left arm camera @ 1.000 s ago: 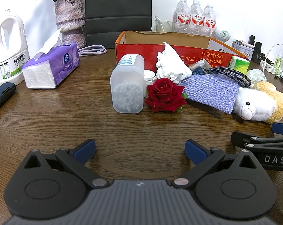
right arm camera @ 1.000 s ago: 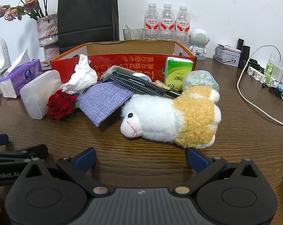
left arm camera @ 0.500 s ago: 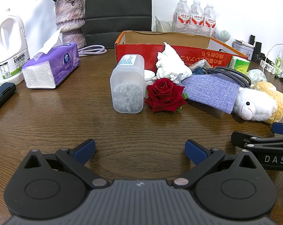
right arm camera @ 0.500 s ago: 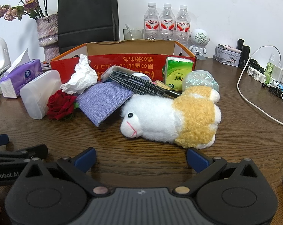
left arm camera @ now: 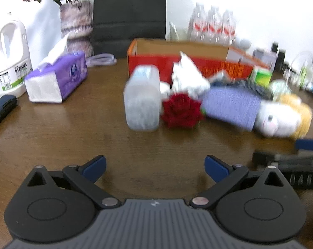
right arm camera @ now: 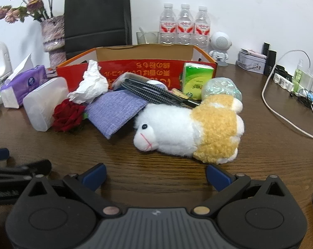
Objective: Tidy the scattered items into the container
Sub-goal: 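Grasp the white bead container with the left tool while the right tool grasps the black cable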
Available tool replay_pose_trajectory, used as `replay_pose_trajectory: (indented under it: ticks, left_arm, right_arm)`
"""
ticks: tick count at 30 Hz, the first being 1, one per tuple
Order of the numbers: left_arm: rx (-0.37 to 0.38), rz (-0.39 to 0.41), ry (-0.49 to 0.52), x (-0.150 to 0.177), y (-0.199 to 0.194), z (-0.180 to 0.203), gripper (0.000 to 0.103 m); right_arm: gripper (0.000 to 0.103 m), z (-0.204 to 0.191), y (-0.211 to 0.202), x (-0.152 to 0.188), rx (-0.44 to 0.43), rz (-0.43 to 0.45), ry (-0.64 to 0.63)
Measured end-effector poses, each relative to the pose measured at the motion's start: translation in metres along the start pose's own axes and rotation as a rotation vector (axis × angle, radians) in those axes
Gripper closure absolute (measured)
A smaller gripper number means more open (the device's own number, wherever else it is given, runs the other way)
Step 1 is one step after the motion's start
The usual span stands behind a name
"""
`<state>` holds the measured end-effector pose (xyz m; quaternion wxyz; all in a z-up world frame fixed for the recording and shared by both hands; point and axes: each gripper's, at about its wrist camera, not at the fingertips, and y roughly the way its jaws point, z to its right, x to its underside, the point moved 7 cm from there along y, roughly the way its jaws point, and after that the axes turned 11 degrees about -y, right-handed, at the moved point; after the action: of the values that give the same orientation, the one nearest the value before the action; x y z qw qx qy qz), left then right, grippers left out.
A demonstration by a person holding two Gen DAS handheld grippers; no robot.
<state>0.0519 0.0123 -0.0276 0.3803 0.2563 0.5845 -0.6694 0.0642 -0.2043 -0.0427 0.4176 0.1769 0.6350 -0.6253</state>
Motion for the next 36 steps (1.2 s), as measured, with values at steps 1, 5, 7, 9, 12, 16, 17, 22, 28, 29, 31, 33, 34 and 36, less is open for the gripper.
replay_pose_trajectory:
  ticks: [1,5,7,9,12,16,17,22,28,29,31,33,34,36]
  left_arm:
    - [0.013,0.026,-0.007,-0.009,-0.003,-0.002,0.0]
    - [0.022,0.099,-0.006,-0.052,0.006,-0.005,0.0]
    - [0.024,0.112,0.02,-0.068,0.022,-0.001,0.0]
    - [0.008,0.093,0.034,-0.077,0.041,0.001,0.008]
    - [0.009,0.057,0.014,-0.081,0.057,-0.002,0.031]
    - [0.055,0.014,-0.049,-0.075,0.061,-0.01,0.06]
    - [0.045,0.019,-0.048,-0.075,0.058,-0.012,0.06]
    - [0.033,0.091,-0.043,-0.08,0.032,-0.013,0.06]
    - [0.041,0.194,-0.038,-0.089,-0.015,-0.004,0.06]
    - [0.046,0.21,-0.039,-0.089,-0.024,-0.002,0.06]
    - [0.059,0.23,-0.046,-0.085,-0.041,0.002,0.06]
    - [0.071,0.231,-0.044,-0.075,-0.054,0.005,0.06]
    - [0.075,0.222,-0.04,-0.068,-0.058,0.006,0.06]
    - [0.079,0.198,-0.036,-0.05,-0.065,0.009,0.06]
  right_arm:
    - [0.0,0.0,-0.001,0.0,-0.027,-0.003,-0.03]
    - [0.001,0.012,-0.011,0.0,-0.034,-0.007,-0.025]
    - [0.002,0.014,-0.024,-0.008,-0.04,0.057,-0.067]
    - [0.002,0.017,-0.032,-0.018,-0.025,0.125,-0.087]
    - [0.006,0.021,-0.033,-0.04,-0.02,0.213,-0.131]
    - [0.038,0.019,-0.01,-0.074,-0.105,0.25,-0.197]
    - [0.046,0.015,-0.002,-0.08,-0.113,0.248,-0.221]
    - [0.081,0.0,0.025,-0.086,-0.127,0.188,-0.274]
    - [0.091,0.008,-0.031,-0.095,-0.159,0.312,-0.203]
    - [0.091,0.009,-0.043,-0.096,-0.169,0.334,-0.19]
    - [0.092,0.012,-0.068,-0.096,-0.218,0.382,-0.139]
    - [0.092,0.018,-0.094,-0.092,-0.295,0.428,-0.051]
    - [0.092,0.023,-0.106,-0.089,-0.345,0.449,0.006]
    - [0.092,0.031,-0.124,-0.08,-0.467,0.488,0.109]
